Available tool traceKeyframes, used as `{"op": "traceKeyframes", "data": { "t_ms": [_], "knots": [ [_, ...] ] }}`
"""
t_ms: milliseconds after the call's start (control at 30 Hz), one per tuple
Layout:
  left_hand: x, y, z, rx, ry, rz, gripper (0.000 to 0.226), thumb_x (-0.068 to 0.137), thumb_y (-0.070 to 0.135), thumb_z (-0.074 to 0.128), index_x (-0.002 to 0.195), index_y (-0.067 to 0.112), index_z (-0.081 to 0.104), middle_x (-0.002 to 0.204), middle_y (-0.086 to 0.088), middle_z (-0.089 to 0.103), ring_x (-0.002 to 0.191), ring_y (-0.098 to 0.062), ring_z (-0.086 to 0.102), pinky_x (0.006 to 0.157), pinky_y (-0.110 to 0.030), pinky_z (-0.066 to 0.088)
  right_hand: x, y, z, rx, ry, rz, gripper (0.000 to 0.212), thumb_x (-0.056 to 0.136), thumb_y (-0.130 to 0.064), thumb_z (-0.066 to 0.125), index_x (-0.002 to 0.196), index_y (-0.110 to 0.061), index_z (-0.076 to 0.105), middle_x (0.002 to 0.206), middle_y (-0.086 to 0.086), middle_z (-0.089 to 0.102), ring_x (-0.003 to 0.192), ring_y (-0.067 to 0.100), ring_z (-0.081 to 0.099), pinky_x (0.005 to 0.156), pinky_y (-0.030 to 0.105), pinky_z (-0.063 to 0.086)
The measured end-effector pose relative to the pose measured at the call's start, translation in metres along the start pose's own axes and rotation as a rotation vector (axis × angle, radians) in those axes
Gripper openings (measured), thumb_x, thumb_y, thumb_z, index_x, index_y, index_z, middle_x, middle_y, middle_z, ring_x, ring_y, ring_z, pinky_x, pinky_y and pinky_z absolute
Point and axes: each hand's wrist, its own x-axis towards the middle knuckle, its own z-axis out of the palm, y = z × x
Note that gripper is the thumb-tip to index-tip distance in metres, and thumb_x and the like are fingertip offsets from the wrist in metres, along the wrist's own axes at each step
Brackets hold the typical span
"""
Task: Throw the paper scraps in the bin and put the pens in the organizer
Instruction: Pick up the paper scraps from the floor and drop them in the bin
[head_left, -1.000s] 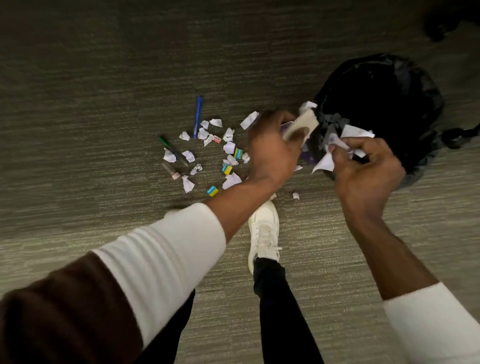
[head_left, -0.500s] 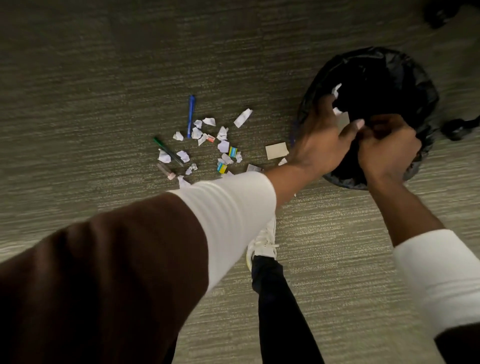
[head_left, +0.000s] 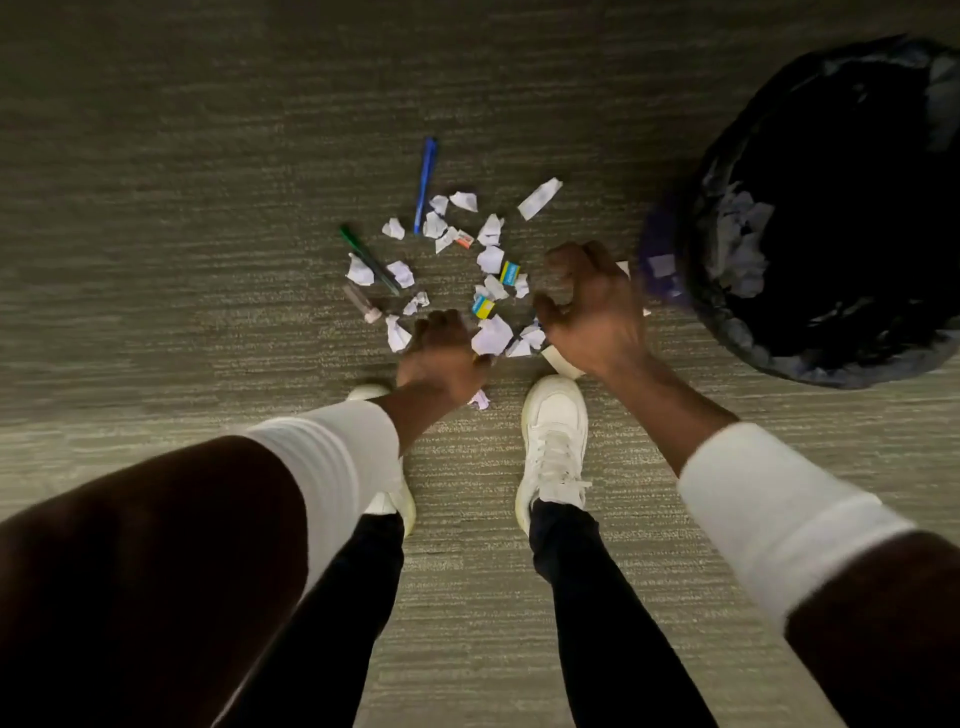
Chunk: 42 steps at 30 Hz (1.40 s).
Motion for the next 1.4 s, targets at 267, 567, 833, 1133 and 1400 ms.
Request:
{"op": "traceKeyframes", "data": {
  "t_ms": [267, 567, 833, 1133, 1400],
  "knots": [
    [0.023, -0.064, 0.078, 0.158, -0.072, 0.126, 0.111, 0.072, 0.065, 0.083, 0.154, 0.013, 0.031, 0.160, -0.012, 0.035, 0.153, -0.033, 0.033, 0.103, -0.052, 0.057, 0.072, 0.032, 0.105, -0.382, -0.390, -0.168, 0.107, 0.075, -0.058, 0.086, 0.160, -0.021, 0.033, 0.164, 0.020, 0.032, 0.150, 0.043, 0.034, 0.110, 0.057, 0.050],
    [0.053, -0.066, 0.138, 0.297, -0.008, 0.159, 0.114, 0.083, 0.054, 0.079, 0.163, 0.006, 0.013, 0.171, -0.027, 0.010, 0.158, -0.046, 0.019, 0.103, -0.052, 0.055, 0.107, 0.036, 0.168, -0.581, -0.499, -0.218, 0.147, 0.059, -0.077, 0.089, 0.169, -0.034, 0.000, 0.174, 0.027, -0.015, 0.161, 0.051, -0.010, 0.122, 0.071, 0.026],
    [0.059, -0.081, 0.146, 0.169, 0.033, 0.213, 0.063, 0.100, 0.016, 0.049, 0.160, 0.021, 0.032, 0.158, -0.021, 0.031, 0.147, -0.040, 0.034, 0.089, -0.050, 0.061, 0.049, 0.060, 0.182, -0.823, -0.492, -0.437, 0.109, 0.071, -0.060, 0.086, 0.160, -0.023, 0.034, 0.173, 0.030, 0.008, 0.152, 0.054, 0.029, 0.105, 0.060, 0.048],
    [0.079, -0.094, 0.137, 0.071, -0.052, 0.352, 0.067, 0.094, 0.001, 0.053, 0.158, 0.012, 0.034, 0.152, -0.015, 0.040, 0.135, -0.037, 0.045, 0.110, -0.052, 0.048, 0.028, 0.063, 0.194, -0.756, -0.346, -0.493, 0.041, 0.098, -0.011, 0.063, 0.138, -0.021, 0.059, 0.151, 0.018, 0.051, 0.135, 0.042, 0.054, 0.089, 0.046, 0.059],
    [0.063, -0.084, 0.122, -0.255, 0.126, 0.183, 0.024, 0.091, 0.004, 0.066, 0.115, 0.001, 0.066, 0.118, -0.023, 0.061, 0.106, -0.045, 0.063, 0.088, -0.047, 0.050, 0.027, 0.069, 0.180, -0.246, -0.168, -0.225, 0.018, 0.073, 0.002, 0.081, 0.089, -0.006, 0.077, 0.102, 0.021, 0.075, 0.094, 0.042, 0.071, 0.089, 0.043, 0.056]
  ]
}}
